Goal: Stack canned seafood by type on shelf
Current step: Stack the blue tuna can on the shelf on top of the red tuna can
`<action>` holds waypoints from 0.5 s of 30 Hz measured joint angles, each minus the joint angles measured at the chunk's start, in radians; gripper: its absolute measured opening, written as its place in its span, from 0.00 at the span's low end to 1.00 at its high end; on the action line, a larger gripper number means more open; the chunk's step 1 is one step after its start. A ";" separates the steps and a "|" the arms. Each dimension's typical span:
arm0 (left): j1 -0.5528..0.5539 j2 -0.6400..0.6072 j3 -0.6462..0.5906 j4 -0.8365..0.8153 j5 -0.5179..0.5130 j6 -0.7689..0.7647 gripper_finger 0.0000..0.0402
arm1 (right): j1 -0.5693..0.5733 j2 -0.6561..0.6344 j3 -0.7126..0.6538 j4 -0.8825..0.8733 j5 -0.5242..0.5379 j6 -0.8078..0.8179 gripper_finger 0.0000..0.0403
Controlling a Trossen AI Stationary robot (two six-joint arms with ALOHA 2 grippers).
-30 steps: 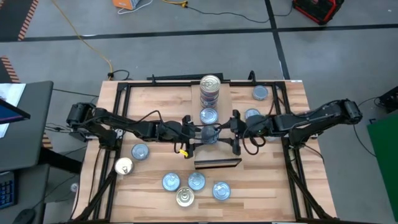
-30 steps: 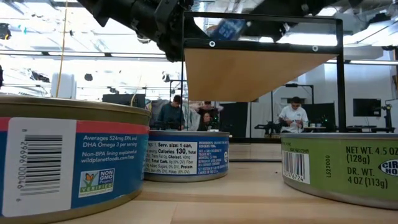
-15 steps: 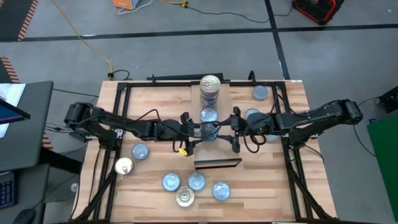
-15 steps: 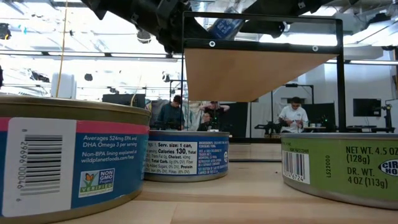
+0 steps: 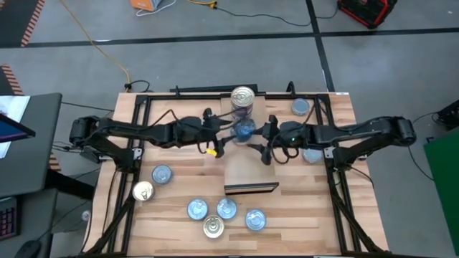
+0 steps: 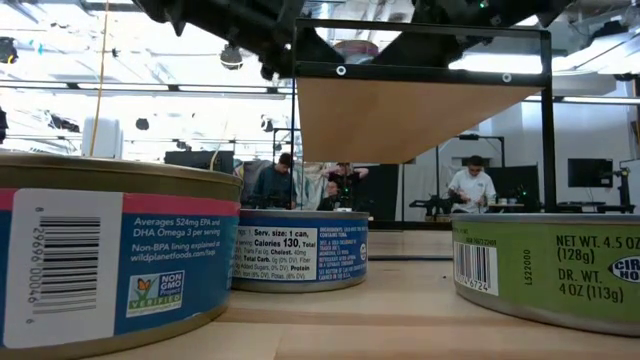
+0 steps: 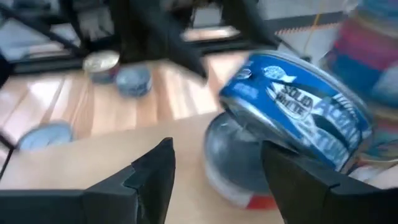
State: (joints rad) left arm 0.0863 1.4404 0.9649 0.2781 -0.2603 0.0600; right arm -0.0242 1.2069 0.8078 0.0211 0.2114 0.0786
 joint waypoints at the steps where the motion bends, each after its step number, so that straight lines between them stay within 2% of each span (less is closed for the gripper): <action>1: 0.009 0.003 -0.001 -0.014 0.019 -0.004 0.64 | -0.010 -0.001 0.001 -0.004 0.000 0.003 0.66; 5: 0.029 0.015 -0.003 -0.057 0.087 -0.042 0.64 | -0.026 0.002 -0.001 -0.047 -0.001 0.026 0.66; 8: 0.023 0.021 -0.006 -0.112 0.088 -0.043 0.64 | -0.012 0.000 -0.001 -0.053 -0.002 0.026 0.66; 12: -0.007 0.009 -0.006 -0.096 0.087 -0.037 0.64 | 0.008 -0.001 -0.001 -0.078 -0.003 0.029 0.66; 15: -0.027 -0.001 -0.006 -0.083 0.044 -0.014 0.64 | 0.011 -0.001 -0.001 -0.090 -0.003 0.051 0.66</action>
State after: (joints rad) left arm 0.0596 1.4393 0.9588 0.1948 -0.2165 0.0460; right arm -0.0132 1.2060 0.8066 -0.0689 0.2086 0.1298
